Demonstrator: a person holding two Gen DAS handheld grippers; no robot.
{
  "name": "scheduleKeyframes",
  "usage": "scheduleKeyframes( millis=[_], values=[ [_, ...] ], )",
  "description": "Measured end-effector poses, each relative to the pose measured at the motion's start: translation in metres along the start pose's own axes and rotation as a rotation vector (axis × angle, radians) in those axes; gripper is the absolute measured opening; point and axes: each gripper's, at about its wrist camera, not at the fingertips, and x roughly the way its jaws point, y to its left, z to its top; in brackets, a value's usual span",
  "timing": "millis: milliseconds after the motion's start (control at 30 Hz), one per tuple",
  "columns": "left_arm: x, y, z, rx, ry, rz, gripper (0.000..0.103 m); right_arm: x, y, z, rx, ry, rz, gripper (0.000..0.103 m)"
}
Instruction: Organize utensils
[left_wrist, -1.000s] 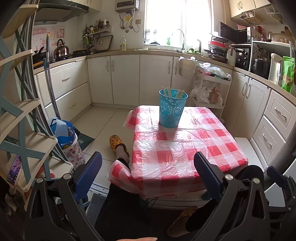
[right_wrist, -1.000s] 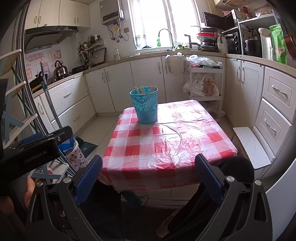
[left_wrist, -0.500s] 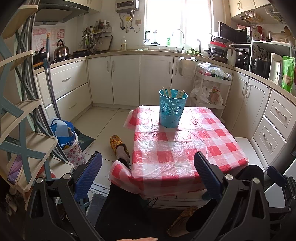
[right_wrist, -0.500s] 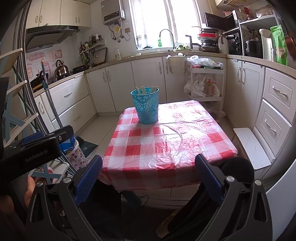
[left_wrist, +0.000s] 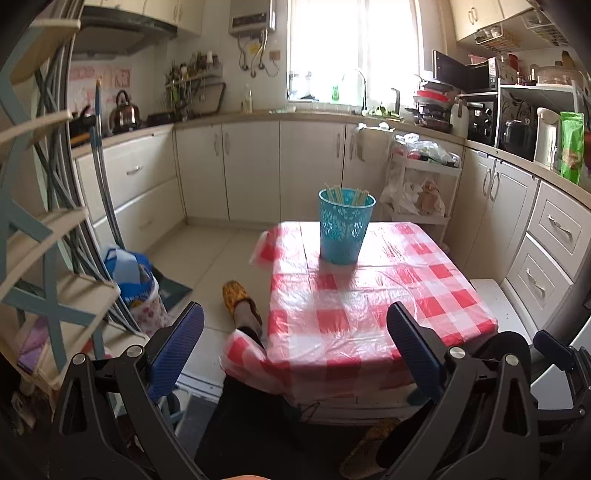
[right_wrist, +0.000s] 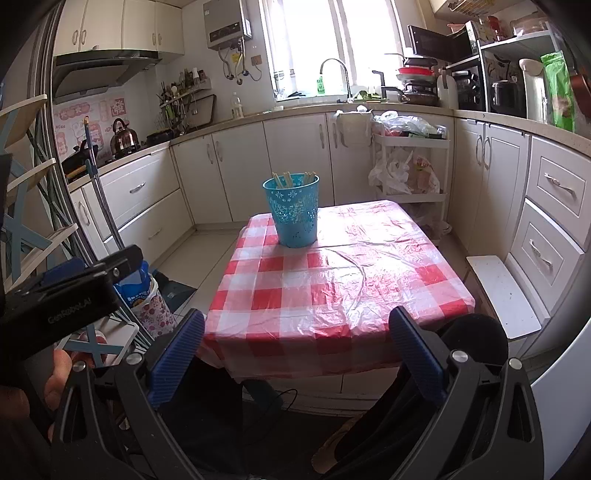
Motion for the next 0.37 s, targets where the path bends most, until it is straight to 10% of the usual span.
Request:
scheduleKeyframes(
  millis=[367],
  values=[
    [0.0082, -0.0031, -0.0005, -0.006, 0.047, 0.013, 0.095, -0.0014, -0.0030, 0.0004, -0.002, 0.000, 0.002, 0.096]
  ],
)
